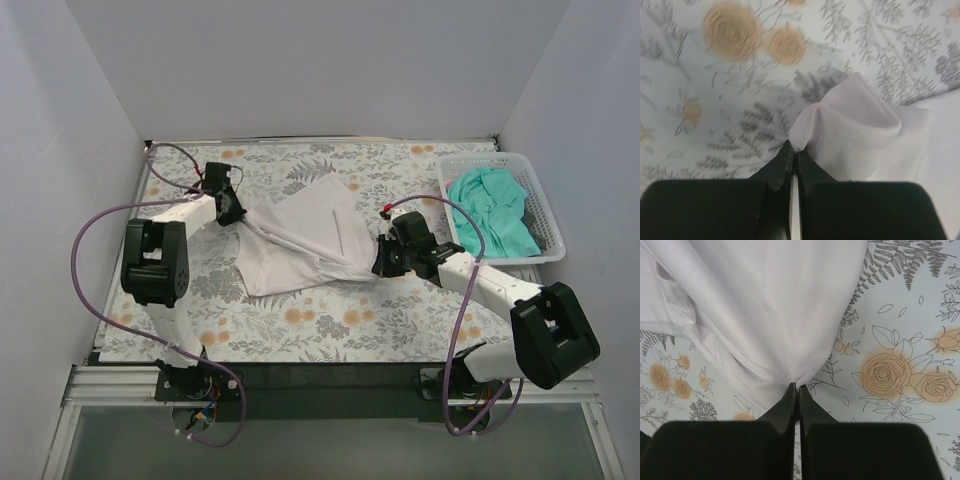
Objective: Fold and stack the t-shirts
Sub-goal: Flatten the tshirt out
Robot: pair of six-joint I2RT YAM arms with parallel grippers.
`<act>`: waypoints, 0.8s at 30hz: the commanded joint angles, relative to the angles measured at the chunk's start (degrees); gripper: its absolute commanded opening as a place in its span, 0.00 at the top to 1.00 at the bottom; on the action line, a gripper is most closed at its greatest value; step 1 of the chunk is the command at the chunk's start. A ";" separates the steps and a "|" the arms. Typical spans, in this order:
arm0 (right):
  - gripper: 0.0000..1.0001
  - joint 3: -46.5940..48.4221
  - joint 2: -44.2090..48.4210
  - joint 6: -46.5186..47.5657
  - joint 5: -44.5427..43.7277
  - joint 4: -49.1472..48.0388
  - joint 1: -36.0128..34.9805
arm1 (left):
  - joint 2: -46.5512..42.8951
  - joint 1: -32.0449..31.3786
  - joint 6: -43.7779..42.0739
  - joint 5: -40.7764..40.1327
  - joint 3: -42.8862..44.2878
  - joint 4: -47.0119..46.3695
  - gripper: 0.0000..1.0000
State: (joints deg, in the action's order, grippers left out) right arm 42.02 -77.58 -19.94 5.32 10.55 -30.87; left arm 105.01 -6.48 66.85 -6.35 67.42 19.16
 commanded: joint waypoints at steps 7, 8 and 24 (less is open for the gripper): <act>0.68 6.49 -4.07 3.59 2.35 0.00 -4.20 | 6.90 1.47 -5.41 -2.09 17.07 1.58 0.67; 0.60 8.58 -4.77 4.29 1.19 0.00 -3.67 | 3.31 1.47 -5.33 -3.05 13.04 1.67 0.49; 0.58 37.86 -32.62 15.28 -3.83 -0.61 5.91 | -19.06 0.86 -0.41 -2.17 -14.50 0.36 0.26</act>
State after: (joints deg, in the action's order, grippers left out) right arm 75.33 -106.89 -7.38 2.72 10.22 -25.12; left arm 85.56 -5.50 65.93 -7.14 54.65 20.10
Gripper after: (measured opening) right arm 0.421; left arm 0.741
